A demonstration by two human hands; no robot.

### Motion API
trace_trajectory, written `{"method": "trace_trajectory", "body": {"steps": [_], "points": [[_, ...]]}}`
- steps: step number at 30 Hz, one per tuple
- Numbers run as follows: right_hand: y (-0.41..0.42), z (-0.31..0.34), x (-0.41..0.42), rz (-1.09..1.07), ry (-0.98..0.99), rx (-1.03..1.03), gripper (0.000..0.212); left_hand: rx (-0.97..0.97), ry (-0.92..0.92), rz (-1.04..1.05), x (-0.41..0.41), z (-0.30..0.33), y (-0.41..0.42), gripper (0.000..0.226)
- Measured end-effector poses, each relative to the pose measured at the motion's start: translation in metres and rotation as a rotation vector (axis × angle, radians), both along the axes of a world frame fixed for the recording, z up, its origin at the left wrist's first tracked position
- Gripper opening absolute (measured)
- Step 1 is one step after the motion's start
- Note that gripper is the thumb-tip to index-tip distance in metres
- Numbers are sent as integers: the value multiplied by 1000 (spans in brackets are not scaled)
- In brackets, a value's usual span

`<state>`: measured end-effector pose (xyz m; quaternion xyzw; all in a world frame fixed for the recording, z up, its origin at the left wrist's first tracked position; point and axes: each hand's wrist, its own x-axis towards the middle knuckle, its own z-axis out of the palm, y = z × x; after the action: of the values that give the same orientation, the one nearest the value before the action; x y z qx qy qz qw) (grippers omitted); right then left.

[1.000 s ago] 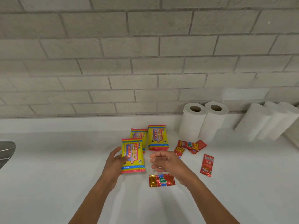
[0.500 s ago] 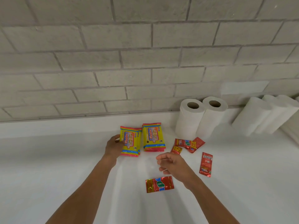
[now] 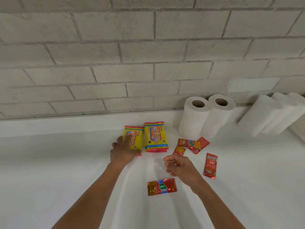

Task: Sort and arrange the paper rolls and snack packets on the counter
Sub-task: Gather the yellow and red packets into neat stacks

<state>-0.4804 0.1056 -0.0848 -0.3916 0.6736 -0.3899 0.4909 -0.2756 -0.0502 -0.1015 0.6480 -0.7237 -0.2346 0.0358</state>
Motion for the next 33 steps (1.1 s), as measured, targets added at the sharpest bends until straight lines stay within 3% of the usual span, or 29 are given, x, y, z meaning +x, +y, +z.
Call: {"method": "trace_trajectory", "body": {"steps": [10,15,22,28,33], "points": [[8,-2,-18,-22,93,-18,14,-19,-33,-3,-15,4,-2,92],[14,-10,-23,29,268,-2,9,-97,-15,6,-6,3,6,80],[21,-26,-5,168,526,89,28,-154,51,-7,3,9,29,67],[13,-24,-11,-3,660,15,28,-190,85,-18,8,9,51,61],[-13,-22,-25,-116,723,76,51,-182,85,-26,7,4,64,62]]}}
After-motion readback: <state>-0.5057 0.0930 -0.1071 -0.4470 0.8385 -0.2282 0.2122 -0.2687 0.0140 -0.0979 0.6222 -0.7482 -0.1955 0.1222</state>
